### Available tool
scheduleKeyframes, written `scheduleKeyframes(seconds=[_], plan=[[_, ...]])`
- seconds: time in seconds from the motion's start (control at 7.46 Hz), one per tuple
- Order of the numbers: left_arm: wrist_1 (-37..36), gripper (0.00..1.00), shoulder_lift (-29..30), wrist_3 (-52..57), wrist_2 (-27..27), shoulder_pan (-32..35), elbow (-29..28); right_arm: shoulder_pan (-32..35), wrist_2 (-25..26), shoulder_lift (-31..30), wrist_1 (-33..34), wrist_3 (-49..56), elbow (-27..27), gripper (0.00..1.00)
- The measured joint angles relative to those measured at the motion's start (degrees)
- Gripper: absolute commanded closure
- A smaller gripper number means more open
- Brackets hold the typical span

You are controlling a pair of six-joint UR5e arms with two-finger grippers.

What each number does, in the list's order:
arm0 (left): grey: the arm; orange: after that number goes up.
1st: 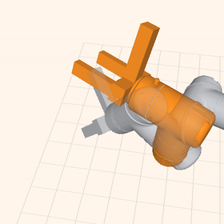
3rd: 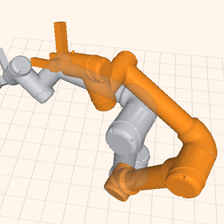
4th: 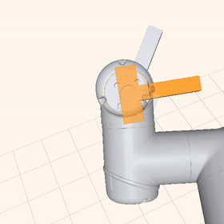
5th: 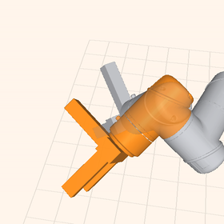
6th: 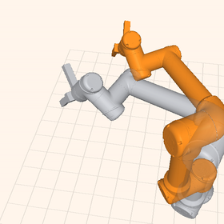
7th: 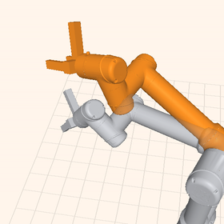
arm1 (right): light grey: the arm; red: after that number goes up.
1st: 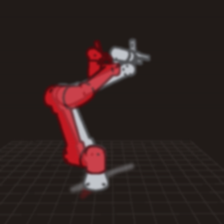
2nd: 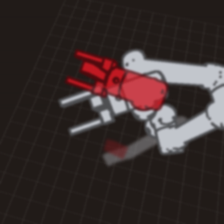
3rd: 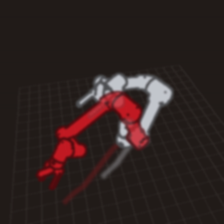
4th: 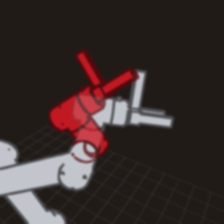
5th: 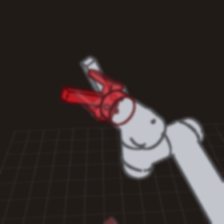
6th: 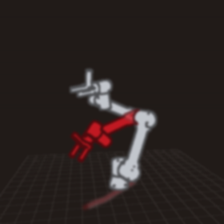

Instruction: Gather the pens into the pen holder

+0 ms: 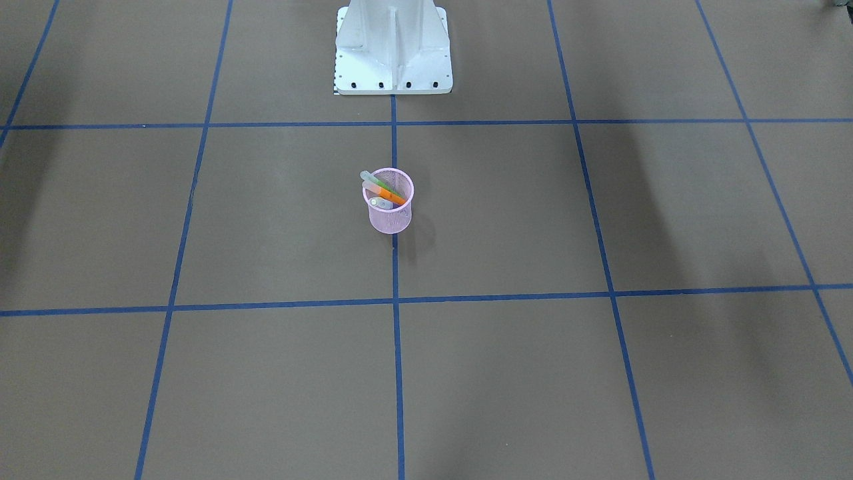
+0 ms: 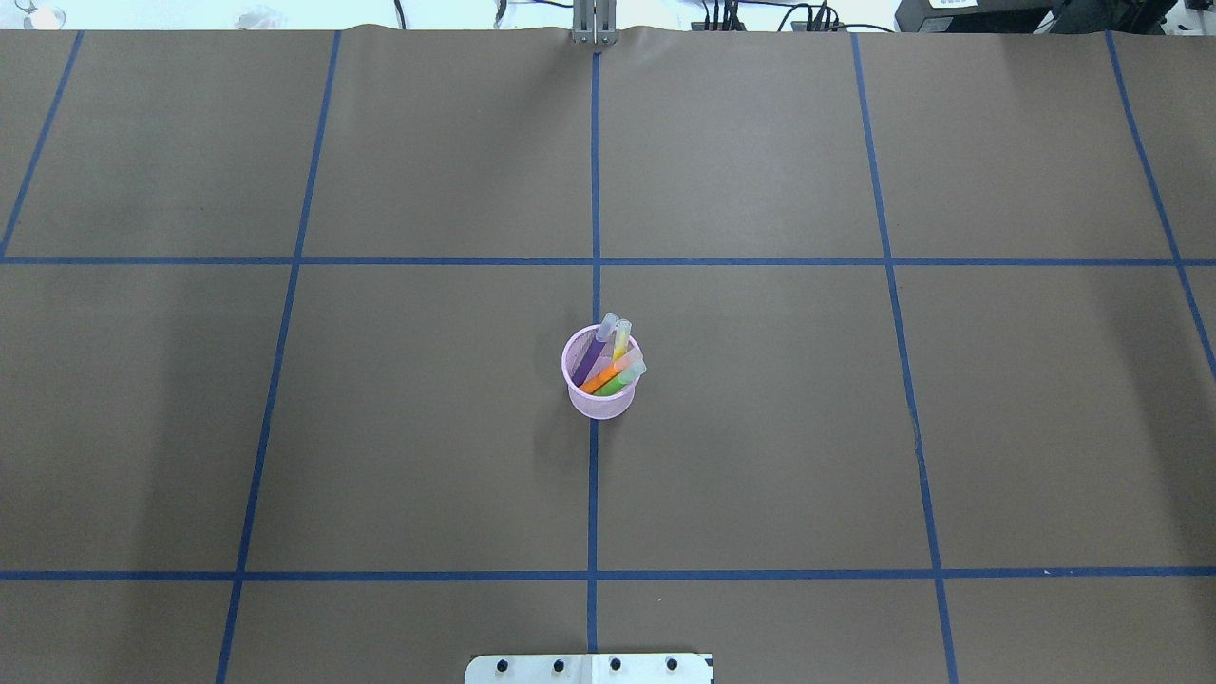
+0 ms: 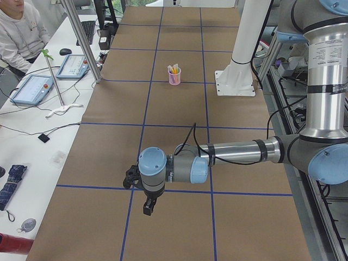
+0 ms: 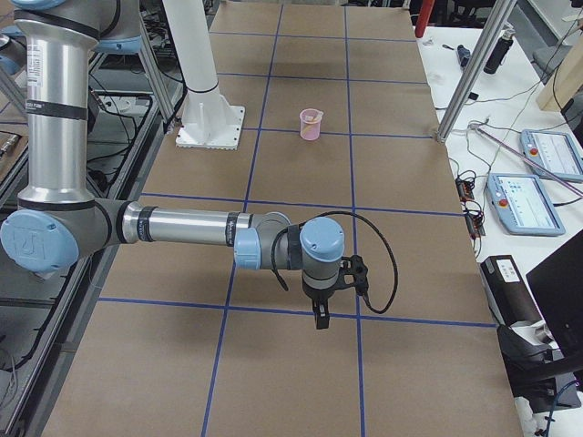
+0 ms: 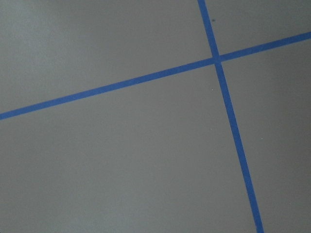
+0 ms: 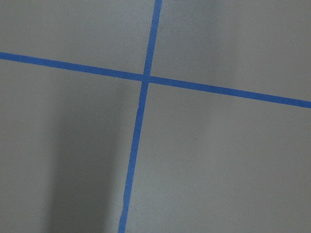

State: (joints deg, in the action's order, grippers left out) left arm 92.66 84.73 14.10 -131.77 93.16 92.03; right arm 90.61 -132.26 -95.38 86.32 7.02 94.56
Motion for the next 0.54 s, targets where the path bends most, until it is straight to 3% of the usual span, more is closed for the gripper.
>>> scheduleKeyframes(seconds=[0.27,0.54], plan=[[-4.25,0.00,-2.82,-4.03,-0.05,-0.10,6.69,-0.01,-0.01,-0.01,-0.01,-0.04,0.13,0.00],[-2.52,0.00,-4.58,-4.61,-0.46,-0.28,8.33,-0.02,-0.03,0.02,-0.01,-0.06,0.41,0.00]])
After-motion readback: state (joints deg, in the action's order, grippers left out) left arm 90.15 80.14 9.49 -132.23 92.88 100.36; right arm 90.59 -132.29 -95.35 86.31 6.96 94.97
